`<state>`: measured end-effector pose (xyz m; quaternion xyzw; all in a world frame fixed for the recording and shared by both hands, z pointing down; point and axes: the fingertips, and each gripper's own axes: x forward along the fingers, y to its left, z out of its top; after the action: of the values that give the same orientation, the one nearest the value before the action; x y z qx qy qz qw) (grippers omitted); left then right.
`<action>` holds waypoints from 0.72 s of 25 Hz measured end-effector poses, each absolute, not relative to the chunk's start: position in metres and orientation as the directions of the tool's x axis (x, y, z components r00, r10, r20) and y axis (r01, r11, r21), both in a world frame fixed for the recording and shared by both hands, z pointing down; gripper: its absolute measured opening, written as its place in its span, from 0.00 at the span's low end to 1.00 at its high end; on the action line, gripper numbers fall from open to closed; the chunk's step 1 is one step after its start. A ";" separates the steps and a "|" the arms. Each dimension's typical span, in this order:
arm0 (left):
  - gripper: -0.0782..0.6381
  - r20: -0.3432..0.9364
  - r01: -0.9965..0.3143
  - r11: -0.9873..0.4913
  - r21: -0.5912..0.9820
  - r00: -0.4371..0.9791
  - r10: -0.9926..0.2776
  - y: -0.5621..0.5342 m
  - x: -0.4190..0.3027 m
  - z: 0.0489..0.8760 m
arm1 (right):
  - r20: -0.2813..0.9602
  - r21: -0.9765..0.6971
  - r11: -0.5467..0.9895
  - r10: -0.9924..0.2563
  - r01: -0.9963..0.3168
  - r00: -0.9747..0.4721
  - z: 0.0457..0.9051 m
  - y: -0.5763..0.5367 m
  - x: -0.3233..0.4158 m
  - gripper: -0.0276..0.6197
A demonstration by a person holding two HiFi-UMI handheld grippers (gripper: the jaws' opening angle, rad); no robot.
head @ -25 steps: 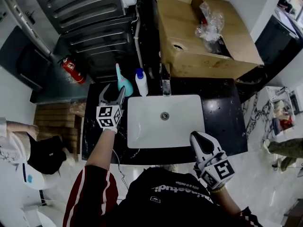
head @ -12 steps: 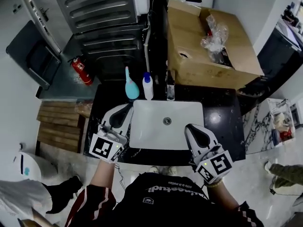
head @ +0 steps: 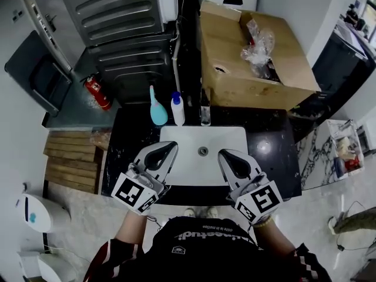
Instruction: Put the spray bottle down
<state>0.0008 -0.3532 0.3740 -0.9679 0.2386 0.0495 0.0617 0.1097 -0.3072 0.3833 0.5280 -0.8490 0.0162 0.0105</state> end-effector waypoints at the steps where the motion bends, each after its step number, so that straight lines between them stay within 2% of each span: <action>1: 0.13 -0.123 -0.467 -0.878 -0.101 0.882 -0.455 -0.354 0.001 0.374 | 0.035 -0.013 0.443 -0.896 -0.897 -0.443 0.384 -0.307 0.109 0.11; 7: 0.13 -0.120 -0.469 -0.882 -0.050 0.879 -0.461 -0.358 0.001 0.377 | 0.036 -0.004 0.441 -0.897 -0.897 -0.441 0.380 -0.307 0.107 0.11; 18: 0.13 -0.111 -0.447 -0.893 -0.055 0.891 -0.439 -0.353 0.017 0.378 | 0.053 0.001 0.435 -0.899 -0.901 -0.434 0.381 -0.300 0.116 0.11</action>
<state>0.0167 -0.3528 0.3780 -0.9717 0.2280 0.0479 0.0395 0.1155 -0.2996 0.3811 0.5315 -0.8467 0.0138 0.0229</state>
